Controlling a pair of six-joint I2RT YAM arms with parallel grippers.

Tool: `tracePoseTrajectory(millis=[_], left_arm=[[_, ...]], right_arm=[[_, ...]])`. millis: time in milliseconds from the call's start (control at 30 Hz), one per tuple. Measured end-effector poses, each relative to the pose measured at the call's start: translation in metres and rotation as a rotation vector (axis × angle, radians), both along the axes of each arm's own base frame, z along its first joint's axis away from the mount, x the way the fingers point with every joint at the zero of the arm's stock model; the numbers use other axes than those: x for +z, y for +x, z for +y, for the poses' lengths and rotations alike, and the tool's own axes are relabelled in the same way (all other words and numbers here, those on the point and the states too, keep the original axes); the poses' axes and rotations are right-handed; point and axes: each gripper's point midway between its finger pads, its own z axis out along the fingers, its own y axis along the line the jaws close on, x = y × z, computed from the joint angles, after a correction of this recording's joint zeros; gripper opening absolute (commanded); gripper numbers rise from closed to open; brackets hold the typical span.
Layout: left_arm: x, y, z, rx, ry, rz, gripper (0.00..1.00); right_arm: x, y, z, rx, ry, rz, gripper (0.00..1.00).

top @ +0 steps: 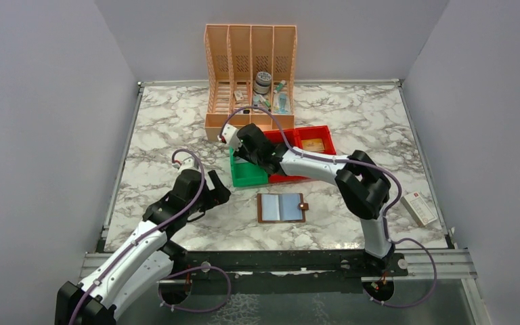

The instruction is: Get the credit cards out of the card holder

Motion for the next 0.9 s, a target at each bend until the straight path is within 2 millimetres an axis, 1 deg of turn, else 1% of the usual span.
tracePoseTrajectory(millis=[167, 300, 400, 600, 700, 900], left_arm=[[0.003, 0.0, 0.0, 0.007, -0.014, -0.009, 0.89], [0.009, 0.001, -0.001, 0.014, -0.035, -0.031, 0.89], [0.011, 0.0, -0.001, 0.017, -0.043, -0.038, 0.89], [0.009, -0.001, 0.0, 0.019, -0.042, -0.034, 0.89], [0.007, -0.001, 0.0, 0.018, -0.039, -0.029, 0.89], [0.003, -0.001, 0.0, 0.018, -0.029, -0.011, 0.89]], right_arm=[[-0.005, 0.013, 0.004, 0.017, -0.054, -0.052, 0.01], [-0.019, 0.017, 0.007, 0.041, -0.1, -0.056, 0.01], [-0.025, 0.018, 0.009, 0.056, -0.119, -0.057, 0.05], [-0.029, 0.014, 0.013, 0.095, -0.116, -0.036, 0.12], [-0.032, 0.009, 0.016, 0.116, -0.107, -0.015, 0.24], [-0.036, 0.004, 0.017, 0.138, -0.107, 0.011, 0.25]])
